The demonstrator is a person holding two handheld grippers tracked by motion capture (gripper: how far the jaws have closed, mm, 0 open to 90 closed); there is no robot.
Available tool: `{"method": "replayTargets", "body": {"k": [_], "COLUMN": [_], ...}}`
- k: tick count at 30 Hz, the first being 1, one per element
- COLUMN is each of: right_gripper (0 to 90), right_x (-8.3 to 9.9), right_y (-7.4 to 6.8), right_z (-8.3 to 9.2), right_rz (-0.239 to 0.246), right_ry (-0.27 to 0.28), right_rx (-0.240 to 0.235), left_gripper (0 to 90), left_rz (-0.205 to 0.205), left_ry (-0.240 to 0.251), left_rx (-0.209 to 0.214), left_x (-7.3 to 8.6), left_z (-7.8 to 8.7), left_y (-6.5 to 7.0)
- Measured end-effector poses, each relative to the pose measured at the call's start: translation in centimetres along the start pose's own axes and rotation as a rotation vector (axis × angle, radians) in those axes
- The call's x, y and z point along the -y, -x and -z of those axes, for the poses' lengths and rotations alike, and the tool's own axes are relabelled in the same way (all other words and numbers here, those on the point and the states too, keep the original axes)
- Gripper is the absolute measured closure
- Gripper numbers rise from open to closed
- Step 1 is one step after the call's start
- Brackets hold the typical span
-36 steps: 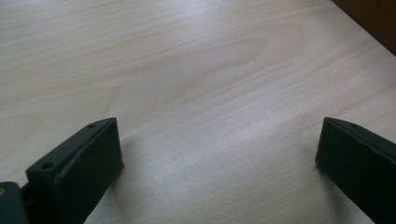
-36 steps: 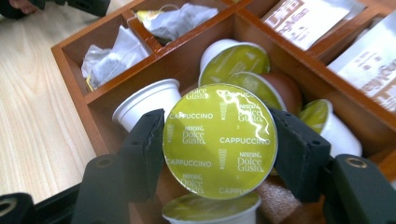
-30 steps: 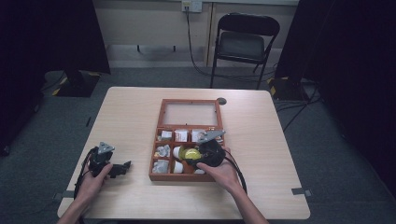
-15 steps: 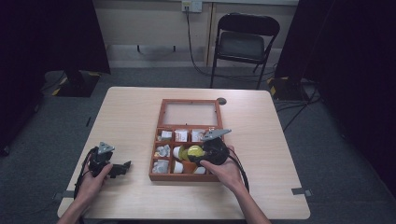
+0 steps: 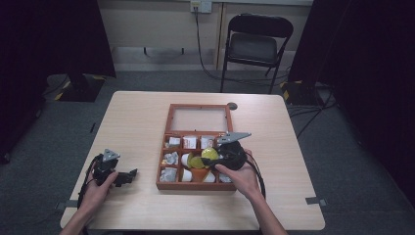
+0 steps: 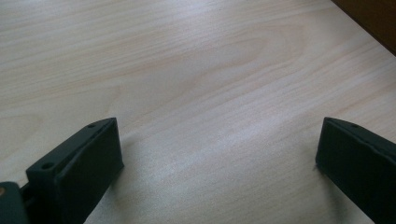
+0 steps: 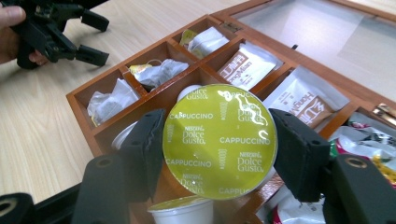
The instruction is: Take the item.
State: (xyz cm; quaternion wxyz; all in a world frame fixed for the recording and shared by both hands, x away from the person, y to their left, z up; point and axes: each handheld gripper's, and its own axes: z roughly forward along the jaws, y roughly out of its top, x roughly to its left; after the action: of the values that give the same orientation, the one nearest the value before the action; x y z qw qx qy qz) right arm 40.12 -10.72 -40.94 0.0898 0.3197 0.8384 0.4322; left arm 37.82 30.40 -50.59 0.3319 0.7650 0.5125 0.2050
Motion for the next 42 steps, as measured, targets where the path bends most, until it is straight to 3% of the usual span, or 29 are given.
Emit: {"method": "replayTargets", "body": {"k": [24, 42], "right_gripper": [38.9, 38.9], "right_x": [-0.3, 0.0], "right_y": [1.1, 2.0], "right_z": [3.2, 4.5], "right_rz": [-0.02, -0.047], "right_ry": [0.076, 0.107], "right_rx": [0.039, 0.075], "left_gripper": [0.0, 0.0], "left_rz": [-0.005, -0.004], "left_ry": [-0.003, -0.003], "left_rx": [0.001, 0.002], "left_x": [0.0, 0.0], "left_z": [0.0, 0.0], "left_y": [0.0, 0.0]}}
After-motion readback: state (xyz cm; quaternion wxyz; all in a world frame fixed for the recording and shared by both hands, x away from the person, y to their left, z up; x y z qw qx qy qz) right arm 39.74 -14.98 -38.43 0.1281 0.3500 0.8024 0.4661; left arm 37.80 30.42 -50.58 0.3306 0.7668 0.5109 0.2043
